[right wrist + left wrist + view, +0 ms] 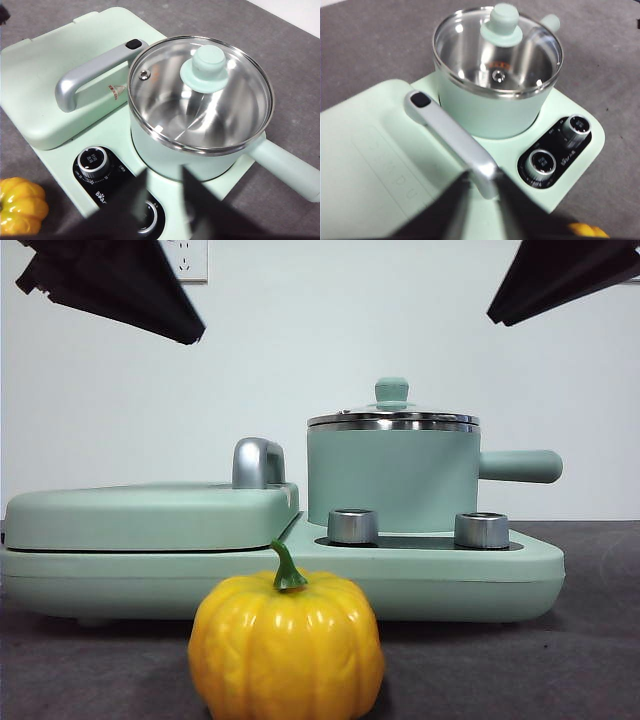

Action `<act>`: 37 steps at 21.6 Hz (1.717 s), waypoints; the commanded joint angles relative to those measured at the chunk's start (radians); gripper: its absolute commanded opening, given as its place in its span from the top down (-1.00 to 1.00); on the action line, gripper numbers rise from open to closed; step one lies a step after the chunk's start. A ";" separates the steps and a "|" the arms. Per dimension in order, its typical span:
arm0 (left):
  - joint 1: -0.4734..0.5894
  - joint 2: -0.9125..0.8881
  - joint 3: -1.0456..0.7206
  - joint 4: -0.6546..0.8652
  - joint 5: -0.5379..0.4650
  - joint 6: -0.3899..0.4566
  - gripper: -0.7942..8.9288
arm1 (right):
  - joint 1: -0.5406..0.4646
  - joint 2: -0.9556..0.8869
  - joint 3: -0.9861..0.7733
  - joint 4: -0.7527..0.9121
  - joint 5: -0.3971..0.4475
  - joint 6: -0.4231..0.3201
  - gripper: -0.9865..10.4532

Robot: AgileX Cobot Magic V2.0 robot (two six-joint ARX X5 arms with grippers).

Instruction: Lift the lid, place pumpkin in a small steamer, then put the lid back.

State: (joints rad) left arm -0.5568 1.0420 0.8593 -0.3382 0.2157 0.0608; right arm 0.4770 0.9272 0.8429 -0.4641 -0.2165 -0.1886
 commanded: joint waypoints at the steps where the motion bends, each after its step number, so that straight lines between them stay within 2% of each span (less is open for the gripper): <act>1: -0.007 0.010 0.017 0.023 0.006 0.013 0.27 | 0.007 0.009 0.019 -0.002 0.000 -0.010 0.25; 10: -0.006 0.010 0.017 0.034 0.004 0.018 0.26 | 0.007 0.008 0.019 -0.009 0.000 -0.010 0.25; 15: -0.007 0.012 0.017 0.075 0.005 0.071 0.26 | 0.007 0.008 0.019 -0.009 0.000 -0.008 0.25; 26: -0.039 0.112 0.017 0.282 0.005 0.071 0.26 | 0.007 0.006 0.019 0.019 -0.001 -0.002 0.25; 37: -0.072 0.287 0.026 0.546 0.004 0.019 0.26 | 0.007 0.006 0.019 0.063 -0.005 0.028 0.25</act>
State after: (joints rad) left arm -0.6182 1.3075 0.8619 0.1852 0.2157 0.0891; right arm 0.4770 0.9272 0.8429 -0.4137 -0.2165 -0.1757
